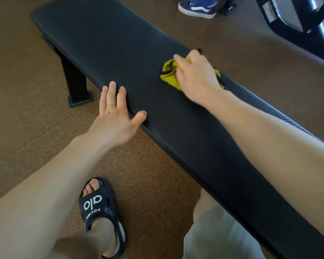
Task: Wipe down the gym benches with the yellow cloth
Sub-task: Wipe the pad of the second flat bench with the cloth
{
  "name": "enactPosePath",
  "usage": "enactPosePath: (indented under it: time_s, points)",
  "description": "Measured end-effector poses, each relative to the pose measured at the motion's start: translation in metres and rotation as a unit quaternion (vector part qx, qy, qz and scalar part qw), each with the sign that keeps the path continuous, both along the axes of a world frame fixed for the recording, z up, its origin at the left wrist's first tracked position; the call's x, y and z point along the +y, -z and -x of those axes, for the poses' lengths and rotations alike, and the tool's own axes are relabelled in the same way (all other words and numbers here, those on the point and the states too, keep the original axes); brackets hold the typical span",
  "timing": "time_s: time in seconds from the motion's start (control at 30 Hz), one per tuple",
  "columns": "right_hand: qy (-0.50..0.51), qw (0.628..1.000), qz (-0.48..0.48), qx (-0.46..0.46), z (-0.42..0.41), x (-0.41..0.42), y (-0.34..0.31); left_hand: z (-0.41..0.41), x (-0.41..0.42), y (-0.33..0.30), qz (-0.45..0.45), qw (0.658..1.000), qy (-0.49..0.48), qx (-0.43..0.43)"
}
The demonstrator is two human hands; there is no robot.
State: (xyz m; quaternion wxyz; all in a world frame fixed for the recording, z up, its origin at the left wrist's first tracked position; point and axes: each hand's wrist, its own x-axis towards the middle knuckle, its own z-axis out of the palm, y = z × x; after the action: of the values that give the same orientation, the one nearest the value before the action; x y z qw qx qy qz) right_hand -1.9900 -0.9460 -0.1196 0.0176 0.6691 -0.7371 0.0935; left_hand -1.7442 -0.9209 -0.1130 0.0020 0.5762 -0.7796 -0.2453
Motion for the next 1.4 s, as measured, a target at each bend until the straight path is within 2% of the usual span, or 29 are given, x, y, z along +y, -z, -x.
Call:
enactPosePath:
  time_s: [0.1,0.2,0.3,0.37,0.43,0.5,0.63,0.73,0.93,1.03,1.23,1.4]
  points:
    - [0.131,0.991,-0.02,-0.023,0.053,0.0,0.0,0.012,0.004,0.003,-0.008,1.0,-0.019,-0.013]
    - [0.16,0.987,-0.029,-0.01,0.029,0.01,-0.002,0.014,0.003,0.004,-0.015,0.999,-0.021,-0.023]
    - [0.105,0.994,0.005,0.014,-0.01,0.079,-0.001,0.015,0.004,0.003,-0.015,0.999,-0.025,-0.029]
    - [0.05,0.999,0.003,-0.007,-0.029,0.138,-0.004,0.016,0.005,0.002,-0.015,0.999,-0.022,-0.04]
    - [-0.004,0.999,-0.002,-0.031,-0.024,0.161,-0.004,0.016,0.005,0.001,-0.015,0.998,-0.019,-0.052]
    - [-0.009,1.0,-0.005,-0.022,-0.003,0.14,-0.003,0.016,0.005,0.002,-0.014,0.998,-0.021,-0.049]
    - [0.095,0.995,-0.009,-0.007,0.043,0.059,0.0,0.015,0.005,0.006,-0.014,0.999,-0.026,-0.033]
    - [0.139,0.99,-0.011,-0.017,0.048,0.035,0.0,0.016,0.005,0.007,-0.005,0.999,-0.031,-0.031]
    - [0.073,0.997,0.017,-0.025,0.028,0.145,0.002,0.016,0.008,0.004,-0.002,0.999,-0.024,-0.042]
    - [0.053,0.998,0.004,-0.033,0.047,0.158,0.001,0.016,0.008,0.003,-0.005,0.999,-0.019,-0.044]
    - [0.178,0.984,-0.008,0.006,0.053,0.051,0.001,0.016,0.008,0.004,-0.009,0.999,-0.025,-0.027]
    - [0.173,0.984,-0.029,0.016,0.022,0.003,-0.004,0.016,0.008,0.003,-0.01,0.999,-0.025,-0.031]
